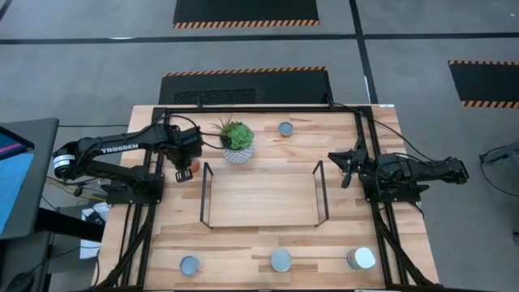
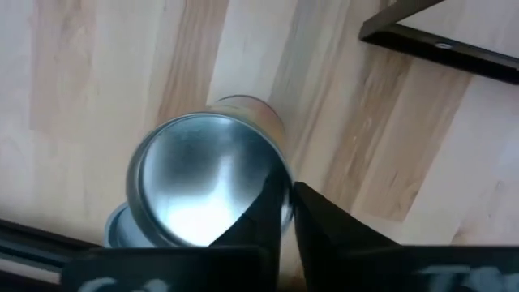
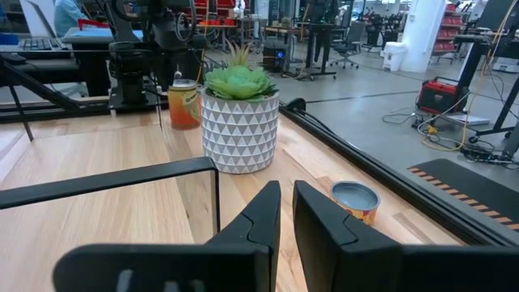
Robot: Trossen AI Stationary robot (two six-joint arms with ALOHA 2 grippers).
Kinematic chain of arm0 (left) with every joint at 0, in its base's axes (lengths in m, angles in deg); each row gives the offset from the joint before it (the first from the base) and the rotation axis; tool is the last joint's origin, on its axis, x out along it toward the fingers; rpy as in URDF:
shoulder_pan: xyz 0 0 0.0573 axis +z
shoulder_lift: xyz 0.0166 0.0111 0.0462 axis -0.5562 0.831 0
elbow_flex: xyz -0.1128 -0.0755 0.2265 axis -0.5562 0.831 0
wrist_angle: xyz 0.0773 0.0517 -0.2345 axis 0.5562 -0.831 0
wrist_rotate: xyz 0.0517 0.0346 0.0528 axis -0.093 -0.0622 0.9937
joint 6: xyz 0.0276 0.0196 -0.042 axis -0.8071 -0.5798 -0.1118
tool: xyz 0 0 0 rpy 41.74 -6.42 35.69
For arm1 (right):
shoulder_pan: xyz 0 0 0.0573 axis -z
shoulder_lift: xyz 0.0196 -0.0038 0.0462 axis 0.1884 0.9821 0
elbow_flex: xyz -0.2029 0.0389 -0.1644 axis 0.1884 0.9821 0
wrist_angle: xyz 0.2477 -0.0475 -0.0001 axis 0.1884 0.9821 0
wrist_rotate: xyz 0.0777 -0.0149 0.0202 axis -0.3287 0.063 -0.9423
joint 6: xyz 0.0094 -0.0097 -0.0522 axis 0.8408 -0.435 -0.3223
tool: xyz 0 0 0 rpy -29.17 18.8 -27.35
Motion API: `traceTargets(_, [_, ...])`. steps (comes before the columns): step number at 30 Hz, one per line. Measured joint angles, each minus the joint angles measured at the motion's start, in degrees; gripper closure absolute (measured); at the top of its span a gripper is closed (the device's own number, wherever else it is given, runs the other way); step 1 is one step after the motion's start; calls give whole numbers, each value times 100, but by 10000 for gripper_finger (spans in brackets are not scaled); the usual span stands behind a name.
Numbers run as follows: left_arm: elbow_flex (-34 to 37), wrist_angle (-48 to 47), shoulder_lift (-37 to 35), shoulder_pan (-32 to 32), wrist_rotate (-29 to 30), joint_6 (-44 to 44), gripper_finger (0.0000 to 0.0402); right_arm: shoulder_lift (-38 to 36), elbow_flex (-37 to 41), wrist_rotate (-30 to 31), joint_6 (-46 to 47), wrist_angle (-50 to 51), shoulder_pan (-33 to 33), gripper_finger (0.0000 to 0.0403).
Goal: Pick and place cans onto a shelf
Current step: Put the canned green beans on the shelf
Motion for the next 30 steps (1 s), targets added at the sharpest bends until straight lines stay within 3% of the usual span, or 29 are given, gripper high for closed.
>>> traceTargets(6, [-231, -277, 31, 3, 154, 117, 401, 1, 0, 0, 0, -1, 0, 341])
traceTargets(18, [-1707, -1162, 2, 3, 481, 127, 401, 0, 0, 2, 0, -20, 0, 341])
traceTargets(24, [-2346, -1156, 2, 3, 692, 87, 401, 0, 0, 2, 0, -42, 0, 341])
traceTargets(30, [-2755, -471, 32, -304, 666, 9, 401, 1, 0, 2, 0, -48, 0, 341])
